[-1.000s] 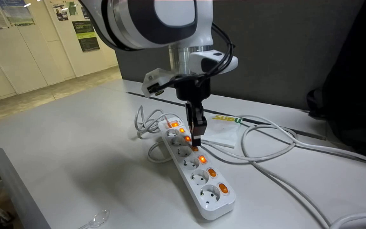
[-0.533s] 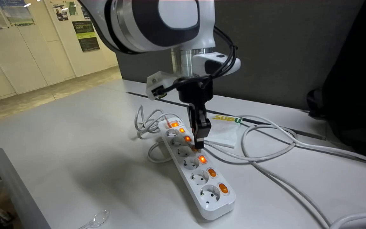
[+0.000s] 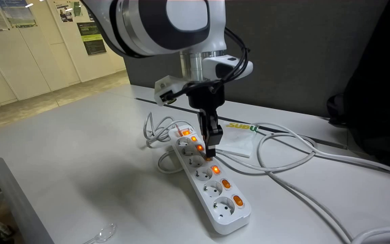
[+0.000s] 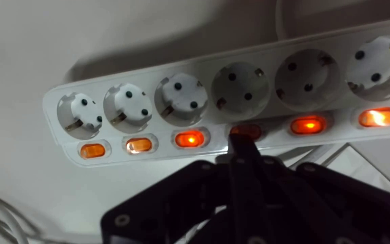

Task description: Turn off the switch for the fourth slot from the right

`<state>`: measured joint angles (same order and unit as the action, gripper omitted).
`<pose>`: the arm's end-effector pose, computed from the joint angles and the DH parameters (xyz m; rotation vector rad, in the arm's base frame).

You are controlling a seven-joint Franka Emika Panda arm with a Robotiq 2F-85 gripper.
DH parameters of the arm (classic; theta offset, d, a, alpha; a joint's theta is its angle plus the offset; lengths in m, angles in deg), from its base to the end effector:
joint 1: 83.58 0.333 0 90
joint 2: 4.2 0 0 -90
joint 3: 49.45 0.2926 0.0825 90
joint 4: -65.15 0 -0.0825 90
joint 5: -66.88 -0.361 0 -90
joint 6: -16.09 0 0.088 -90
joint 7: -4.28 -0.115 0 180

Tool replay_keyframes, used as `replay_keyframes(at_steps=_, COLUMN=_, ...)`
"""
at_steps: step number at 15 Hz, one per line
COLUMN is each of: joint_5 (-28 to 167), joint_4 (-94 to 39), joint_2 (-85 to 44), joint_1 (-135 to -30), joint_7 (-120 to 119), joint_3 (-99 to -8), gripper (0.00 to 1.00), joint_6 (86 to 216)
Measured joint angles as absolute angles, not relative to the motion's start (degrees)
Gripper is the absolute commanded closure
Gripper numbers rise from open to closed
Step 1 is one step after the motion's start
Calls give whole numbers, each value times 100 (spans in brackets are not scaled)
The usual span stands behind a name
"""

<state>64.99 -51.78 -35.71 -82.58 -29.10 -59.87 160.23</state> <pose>0.5553 -0.0940 0.1586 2.8390 -1.1195 -0.0731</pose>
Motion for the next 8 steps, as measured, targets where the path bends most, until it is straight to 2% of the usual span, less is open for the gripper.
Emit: replay_keyframes(at_steps=8, joint_5=6500, joint_4=-5178, joint_2=-3640, joint_1=-8247, joint_7=-2910, joint_3=-5992, gripper=100, joint_6=16045)
